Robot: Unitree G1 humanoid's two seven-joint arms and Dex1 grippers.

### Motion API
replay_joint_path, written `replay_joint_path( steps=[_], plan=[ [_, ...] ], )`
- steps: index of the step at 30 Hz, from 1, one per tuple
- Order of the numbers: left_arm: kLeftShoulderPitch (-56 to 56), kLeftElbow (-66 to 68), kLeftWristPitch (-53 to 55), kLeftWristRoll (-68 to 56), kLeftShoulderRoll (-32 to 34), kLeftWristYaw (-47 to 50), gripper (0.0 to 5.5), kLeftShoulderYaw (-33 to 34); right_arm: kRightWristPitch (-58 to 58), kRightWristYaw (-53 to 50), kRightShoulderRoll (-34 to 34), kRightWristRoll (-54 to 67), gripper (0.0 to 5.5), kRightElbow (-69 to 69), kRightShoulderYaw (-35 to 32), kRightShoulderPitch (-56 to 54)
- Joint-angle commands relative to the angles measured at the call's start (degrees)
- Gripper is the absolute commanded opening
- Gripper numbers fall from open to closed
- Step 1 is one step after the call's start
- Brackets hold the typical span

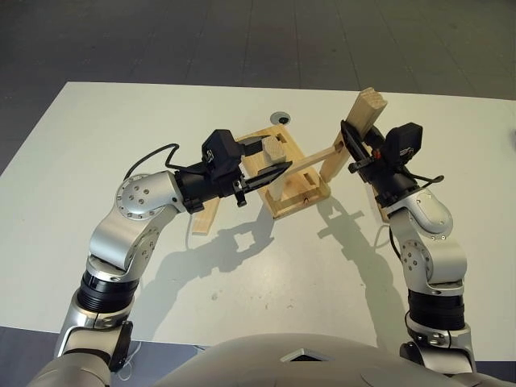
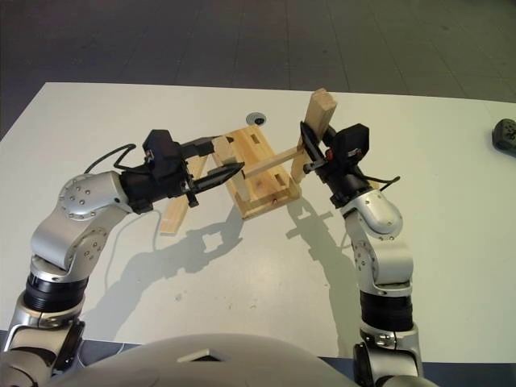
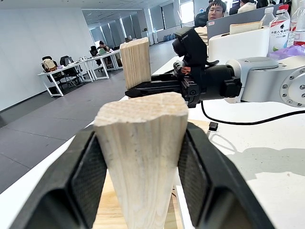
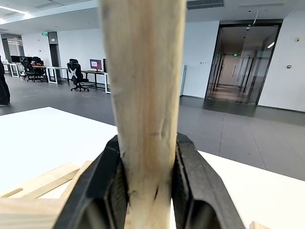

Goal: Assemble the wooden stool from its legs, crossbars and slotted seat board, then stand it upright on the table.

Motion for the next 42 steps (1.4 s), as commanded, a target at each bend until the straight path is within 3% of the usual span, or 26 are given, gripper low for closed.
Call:
replay_joint_path(
  steps=[1,30,42],
  plan=[
    [2.84,2.65,3.12,2.56,1.29,-0.42,2.03,-3.26,-2.07,3.18,1.06,1.04,1.02,1.42,2.38,0.46],
    [4.69,4.27,0.50,4.58,1.47,0.84,2.03,-5.49,6.67,2.04,1.74,6.35,1.02,-7.97,2.49,-0.74],
    [4.50,5.02,0.20,4.62,1.71,0.73,2.03,-5.29,19.54,4.26,-0.97,18.29,1.02,-8.78,-1.01,-3.30]
  ],
)
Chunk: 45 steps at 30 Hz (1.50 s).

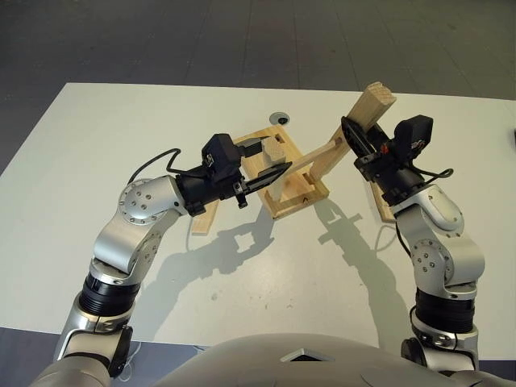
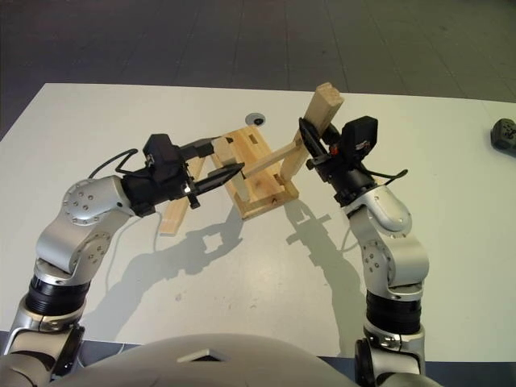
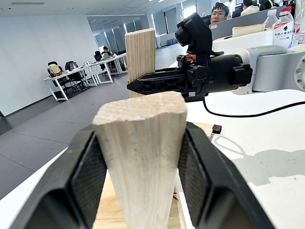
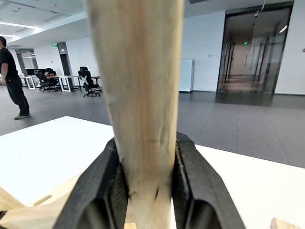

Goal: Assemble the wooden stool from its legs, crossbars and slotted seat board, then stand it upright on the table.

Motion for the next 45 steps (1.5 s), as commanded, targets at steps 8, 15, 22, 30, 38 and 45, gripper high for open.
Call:
replay_joint_path(
  steps=[8,15,22,30,38,45],
  plan=[
    [2.11,5.94,3.38,4.21,1.85,-1.28,2.03,-3.95,15.82,3.56,-2.78,17.04,1.02,-1.30,-1.38,-2.80],
    [1.36,6.96,2.65,4.85,1.83,-1.82,2.03,-4.39,21.01,2.46,-6.80,14.79,1.02,-1.30,0.19,-5.31],
    [1.37,7.28,1.88,5.44,2.22,-1.57,2.03,-4.46,31.75,-1.44,-10.23,14.21,1.02,-0.84,2.97,-7.80],
    [1.78,7.44,1.32,6.07,1.72,-0.50,2.03,-5.33,44.38,-4.62,-10.16,18.90,1.02,-1.98,2.27,-8.42],
    [0.36,8.33,1.58,5.14,1.22,-0.17,2.03,-4.48,41.03,-5.32,-9.66,11.10,1.03,4.08,10.49,-8.68],
    [-0.10,9.30,1.20,4.91,1.43,-0.87,2.03,-4.56,36.95,-2.80,-13.69,6.40,1.06,4.49,14.99,-7.08]
  ],
)
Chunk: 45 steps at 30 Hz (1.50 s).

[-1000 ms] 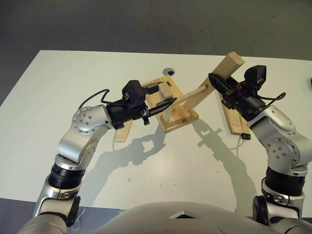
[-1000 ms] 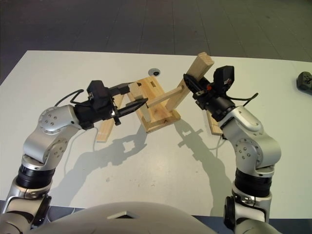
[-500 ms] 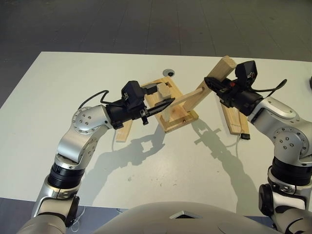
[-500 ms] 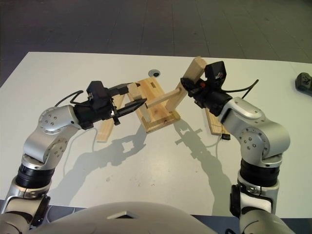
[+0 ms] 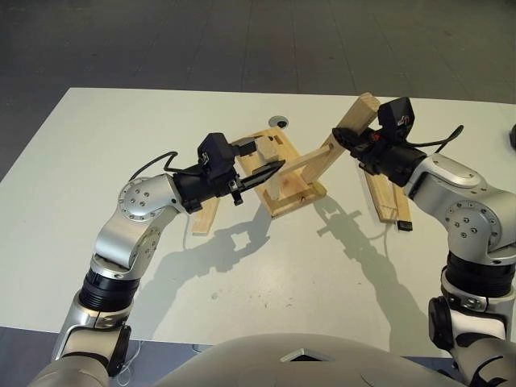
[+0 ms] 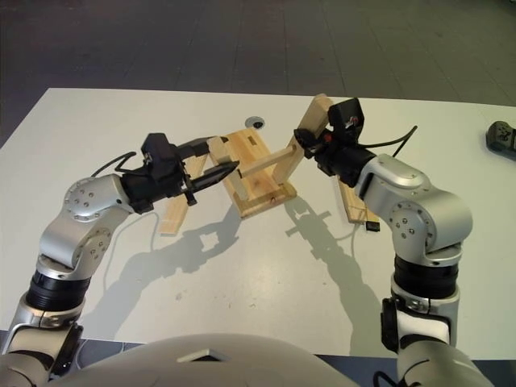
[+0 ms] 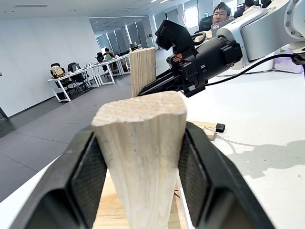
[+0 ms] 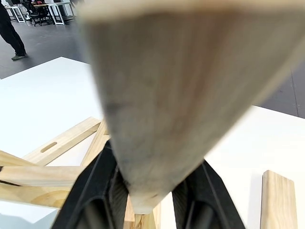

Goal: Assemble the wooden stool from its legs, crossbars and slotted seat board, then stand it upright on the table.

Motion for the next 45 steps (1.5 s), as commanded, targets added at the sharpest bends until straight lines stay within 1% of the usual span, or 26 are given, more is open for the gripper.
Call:
replay_joint_path(
  steps=[1,5,7,9,10,11,14,15,16,17,20,21,22,24,27,29,34,37,38,41,45],
  plan=[
    [0.36,4.92,4.91,5.46,0.79,-0.14,2.03,-4.77,6.24,3.25,-1.91,-2.48,1.06,2.36,13.61,7.00],
    [-0.13,5.46,4.73,5.67,0.18,0.65,2.03,-4.56,4.97,3.21,-3.83,-2.60,1.08,-0.71,13.75,9.20],
    [-0.73,5.75,5.21,4.91,-0.58,1.56,2.03,-3.70,3.34,2.66,-2.75,-2.05,1.08,-2.18,12.81,9.90],
    [-1.36,5.80,6.25,3.29,-1.35,2.28,2.03,-2.49,1.74,1.47,0.06,-0.31,1.09,-3.35,10.08,9.86],
    [-1.70,5.96,6.84,2.53,-1.71,2.69,2.39,-1.77,1.40,1.17,0.86,0.61,1.09,-3.92,8.97,9.51],
    [-1.95,6.20,7.27,1.96,-1.97,2.88,2.49,-1.19,1.24,0.86,1.35,1.20,1.09,-4.28,8.31,9.14],
    [-2.82,6.72,8.92,1.51,-2.83,3.32,3.05,0.16,1.39,-0.04,2.42,1.76,1.09,-4.93,6.98,7.89],
    [-3.09,6.84,9.44,1.34,-3.11,3.44,3.10,0.60,1.55,-0.41,2.69,1.80,1.09,-5.06,6.62,7.51],
    [-3.31,6.89,9.86,1.22,-3.21,3.35,3.34,1.00,1.97,-0.98,3.09,2.08,1.09,-5.13,6.06,7.20],
    [-3.44,6.86,10.19,1.13,-3.27,3.20,3.45,1.34,2.34,-1.37,3.24,2.18,1.09,-5.19,5.75,7.05],
    [-3.24,6.66,10.79,1.15,-3.34,2.78,4.00,2.15,2.44,-1.78,2.72,1.15,1.09,-5.42,5.71,7.20],
    [-3.04,6.56,10.89,1.18,-3.29,2.75,4.18,2.24,2.11,-1.76,2.67,0.74,1.47,-5.28,5.71,7.38],
    [-2.88,6.49,10.95,1.23,-3.26,2.70,4.28,2.27,1.78,-1.89,3.13,0.71,1.53,-5.02,5.29,7.59],
    [-2.68,6.24,11.28,1.16,-3.31,2.68,4.63,2.36,0.17,-1.71,4.85,1.31,1.88,-4.38,3.57,7.54],
    [-2.62,5.84,11.87,0.96,-3.48,2.61,5.22,3.06,-1.81,-0.21,7.70,5.28,2.44,-3.03,-1.34,6.02],
    [-3.18,6.05,12.34,0.21,-3.40,2.43,5.40,4.37,-1.71,0.58,8.78,8.82,2.71,-1.85,-4.88,4.31],
    [-5.64,5.07,16.04,-5.62,-3.27,2.26,5.40,10.22,0.67,1.92,8.94,20.74,3.56,-0.25,-11.95,1.81],
    [-8.36,2.14,21.09,-14.57,-3.76,3.12,5.40,15.29,1.05,-0.72,8.86,30.98,4.01,1.20,-16.60,-0.53],
    [-9.47,1.08,22.96,-18.18,-3.91,3.71,5.40,17.00,0.51,-2.16,8.75,33.98,4.25,1.59,-17.72,-1.60],
    [-13.09,-1.33,27.13,-27.36,-3.98,6.61,5.40,21.01,-1.88,-7.58,8.78,40.48,4.73,2.90,-19.45,-4.89],
    [-16.05,-2.62,28.17,-32.07,-3.85,11.32,5.40,23.89,-6.70,-13.82,9.17,44.07,5.34,3.91,-19.91,-8.36]
  ],
)
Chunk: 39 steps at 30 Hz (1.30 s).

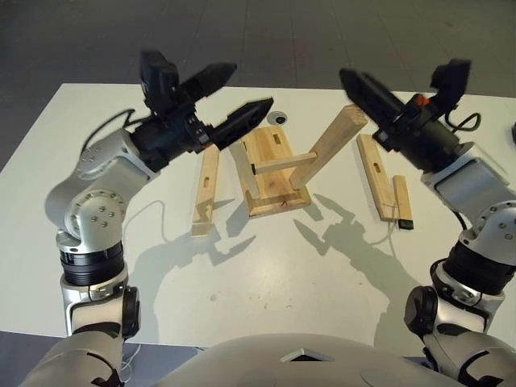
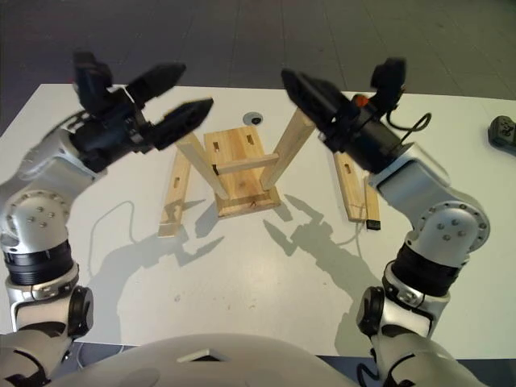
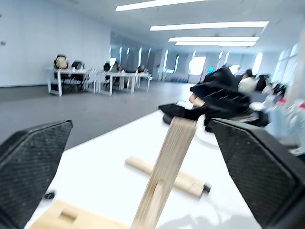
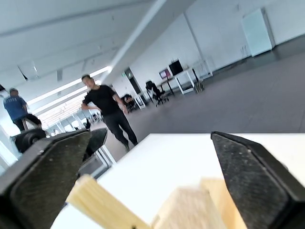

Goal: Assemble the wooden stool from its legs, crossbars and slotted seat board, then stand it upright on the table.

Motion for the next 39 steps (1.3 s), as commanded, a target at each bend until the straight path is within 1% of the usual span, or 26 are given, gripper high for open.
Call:
replay_joint_path(
  steps=[1,2,3,5,7,10,13,16,21,23,27,30,32,33,35,37,39],
  plan=[
    [-4.29,-0.88,0.04,-1.37,-0.42,7.07,5.40,3.02,-5.31,-6.59,0.63,2.21,5.16,0.71,-0.40,-4.25],
    [-5.76,-0.03,-1.46,1.41,-1.02,10.14,5.40,2.90,-6.62,-7.07,0.84,0.52,5.09,-0.08,0.77,-4.56],
    [-6.69,0.18,-3.01,4.57,-1.49,12.58,5.40,2.13,-7.76,-7.26,1.19,-1.31,4.90,-0.91,2.19,-4.52],
    [-6.80,-0.95,-5.48,10.22,-2.86,16.67,5.08,-0.44,-9.71,-6.35,0.81,-7.33,4.53,-2.48,6.39,-3.39],
    [-5.58,-2.58,-7.56,15.06,-4.03,18.78,4.72,-3.37,-10.92,-5.38,-0.07,-13.53,4.19,-3.82,10.80,-1.69],
    [-4.05,-4.10,-9.14,19.55,-6.11,21.81,4.27,-6.10,-12.10,-3.70,-1.48,-22.48,3.76,-4.44,17.14,0.83],
    [-2.45,-4.79,-9.33,21.53,-8.64,23.99,3.73,-7.69,-13.38,-2.25,-1.50,-28.43,3.24,-4.08,20.87,3.98],
    [-1.11,-5.51,-8.84,22.61,-10.23,25.18,3.27,-8.89,-12.85,-1.32,-1.24,-30.38,2.80,-3.77,22.35,5.51],
    [1.93,-5.63,-8.66,25.81,-12.43,25.94,2.47,-13.46,-12.58,-2.27,1.60,-29.03,2.04,-5.25,21.69,5.53],
    [2.21,-5.17,-9.14,27.05,-12.60,25.75,2.16,-14.26,-13.32,-3.52,3.24,-27.53,1.73,-5.06,19.74,3.88],
    [0.21,-3.94,-9.76,28.01,-12.15,25.04,1.39,-12.08,-15.30,-7.36,5.98,-21.29,1.00,-3.27,13.02,-1.42],
    [-2.20,-3.69,-9.98,27.88,-11.08,24.64,0.90,-9.01,-15.60,-9.91,5.42,-17.44,0.52,-0.76,8.71,-5.76],
    [-4.28,-4.31,-9.80,27.10,-10.80,24.63,0.47,-7.07,-15.60,-11.51,4.72,-15.65,0.11,0.69,6.50,-8.11],
    [-5.44,-4.72,-9.63,26.53,-11.00,25.09,0.33,-6.05,-15.36,-11.65,4.23,-15.58,0.01,0.95,6.20,-8.78],
    [-7.00,-5.80,-9.26,25.90,-11.33,25.76,0.01,-4.99,-14.73,-11.20,3.47,-16.37,0.00,0.62,7.05,-8.88],
    [-7.48,-6.69,-8.88,24.83,-12.12,26.21,0.01,-4.70,-13.26,-8.97,2.16,-18.47,0.00,-0.09,10.24,-6.79],
    [-5.33,-7.06,-8.14,24.68,-12.55,26.12,0.01,-5.82,-11.97,-5.38,0.18,-22.20,0.00,-0.65,15.04,-3.02]
  ],
)
